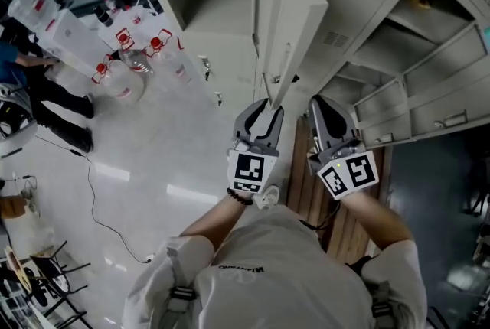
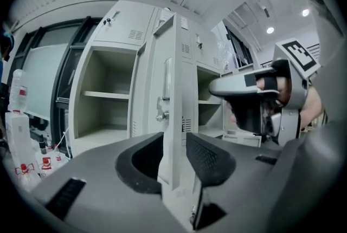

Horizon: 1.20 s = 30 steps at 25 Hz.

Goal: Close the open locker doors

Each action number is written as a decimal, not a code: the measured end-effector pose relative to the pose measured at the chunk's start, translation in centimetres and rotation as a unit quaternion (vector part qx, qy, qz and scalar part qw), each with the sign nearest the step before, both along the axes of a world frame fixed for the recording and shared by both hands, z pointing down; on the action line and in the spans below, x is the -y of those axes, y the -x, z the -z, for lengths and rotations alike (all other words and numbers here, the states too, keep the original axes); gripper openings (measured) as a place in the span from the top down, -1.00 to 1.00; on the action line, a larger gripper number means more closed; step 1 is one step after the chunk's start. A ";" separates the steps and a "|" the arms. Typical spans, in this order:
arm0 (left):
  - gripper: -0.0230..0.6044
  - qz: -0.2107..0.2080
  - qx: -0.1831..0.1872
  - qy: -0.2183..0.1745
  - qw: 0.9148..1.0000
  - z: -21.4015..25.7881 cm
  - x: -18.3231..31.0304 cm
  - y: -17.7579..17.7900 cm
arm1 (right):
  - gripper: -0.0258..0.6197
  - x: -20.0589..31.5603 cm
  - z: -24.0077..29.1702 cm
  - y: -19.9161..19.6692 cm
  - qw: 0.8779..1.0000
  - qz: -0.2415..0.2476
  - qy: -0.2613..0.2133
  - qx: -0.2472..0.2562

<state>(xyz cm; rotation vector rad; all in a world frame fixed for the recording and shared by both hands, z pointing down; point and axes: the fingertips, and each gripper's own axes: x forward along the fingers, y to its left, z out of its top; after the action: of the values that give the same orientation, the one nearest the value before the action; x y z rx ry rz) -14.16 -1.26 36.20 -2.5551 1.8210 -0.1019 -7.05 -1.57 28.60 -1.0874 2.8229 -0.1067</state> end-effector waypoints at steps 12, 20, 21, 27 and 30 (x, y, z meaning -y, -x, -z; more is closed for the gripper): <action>0.40 -0.067 0.026 0.031 0.997 -3.2 4.8 -1.4 | 0.89 3.2 0.5 2.0 0.995 -0.096 -0.002 -0.006; 0.63 -0.095 0.022 0.037 0.995 -2.7 2.9 0.9 | 0.76 1.7 2.4 5.2 0.999 0.027 -0.002 0.036; 0.62 -0.102 0.021 0.037 0.994 -2.7 2.7 1.6 | 0.69 1.4 2.6 6.0 0.998 0.054 -0.002 0.032; 0.62 -0.143 0.013 0.016 0.989 -2.6 1.6 7.1 | 0.47 0.2 2.8 13.0 0.985 0.166 -0.031 -0.014; 0.62 -0.132 0.011 0.008 0.991 -2.6 2.0 9.9 | 0.45 0.0 2.6 16.3 0.979 0.200 -0.037 -0.024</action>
<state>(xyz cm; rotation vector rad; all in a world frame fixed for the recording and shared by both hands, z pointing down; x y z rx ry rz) -24.06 -3.24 38.79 -2.7652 1.4616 -0.1410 -23.36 -1.61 26.01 -0.5025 3.0207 -0.0094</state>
